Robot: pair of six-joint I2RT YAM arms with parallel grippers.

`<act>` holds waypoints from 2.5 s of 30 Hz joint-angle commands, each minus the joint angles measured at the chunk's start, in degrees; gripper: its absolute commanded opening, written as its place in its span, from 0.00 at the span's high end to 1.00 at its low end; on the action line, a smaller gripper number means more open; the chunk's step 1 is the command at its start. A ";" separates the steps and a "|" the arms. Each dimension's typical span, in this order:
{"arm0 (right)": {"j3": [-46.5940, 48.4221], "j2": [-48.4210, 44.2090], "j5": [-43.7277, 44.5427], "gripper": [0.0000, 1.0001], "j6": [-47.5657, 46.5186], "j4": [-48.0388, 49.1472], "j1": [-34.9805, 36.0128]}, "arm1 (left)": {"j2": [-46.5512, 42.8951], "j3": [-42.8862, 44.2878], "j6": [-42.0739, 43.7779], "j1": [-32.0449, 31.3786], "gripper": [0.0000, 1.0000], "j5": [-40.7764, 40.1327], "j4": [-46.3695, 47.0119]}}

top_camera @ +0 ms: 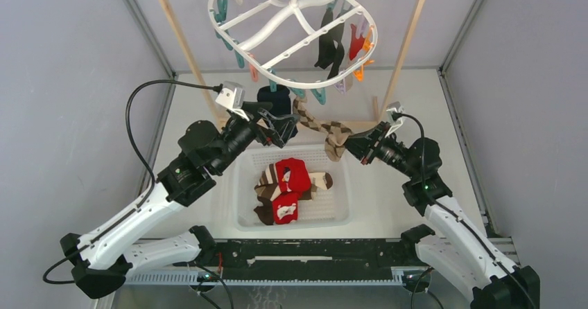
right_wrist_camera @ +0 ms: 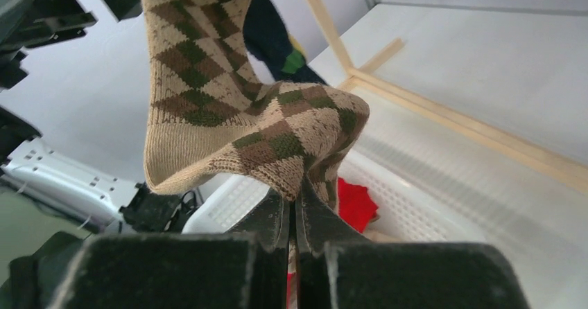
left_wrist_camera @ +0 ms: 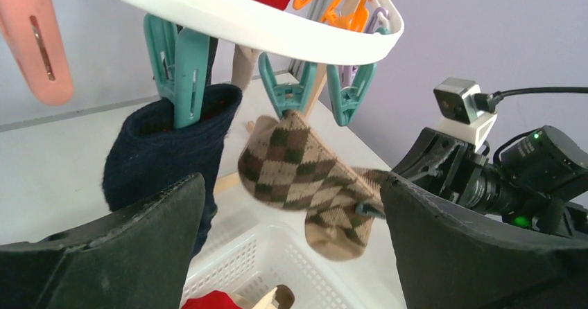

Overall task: Remove the socks clipped to the hanger
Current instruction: Remove the sock from the hanger.

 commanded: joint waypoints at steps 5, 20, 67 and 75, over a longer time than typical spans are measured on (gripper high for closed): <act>0.35 -0.96 3.10 1.00 -0.76 2.66 9.12 | -0.04 4.79 0.32 0.33 0.00 1.10 4.92; 3.01 0.96 9.65 1.00 -3.21 2.82 21.35 | -0.32 4.68 3.80 0.34 0.00 -1.62 6.32; 3.25 0.49 11.76 1.00 -4.27 1.76 24.59 | 4.83 5.61 -0.71 11.97 0.38 12.12 12.71; 3.25 0.87 11.86 1.00 -4.43 1.68 25.01 | 5.25 5.63 -1.37 12.03 0.37 12.58 14.43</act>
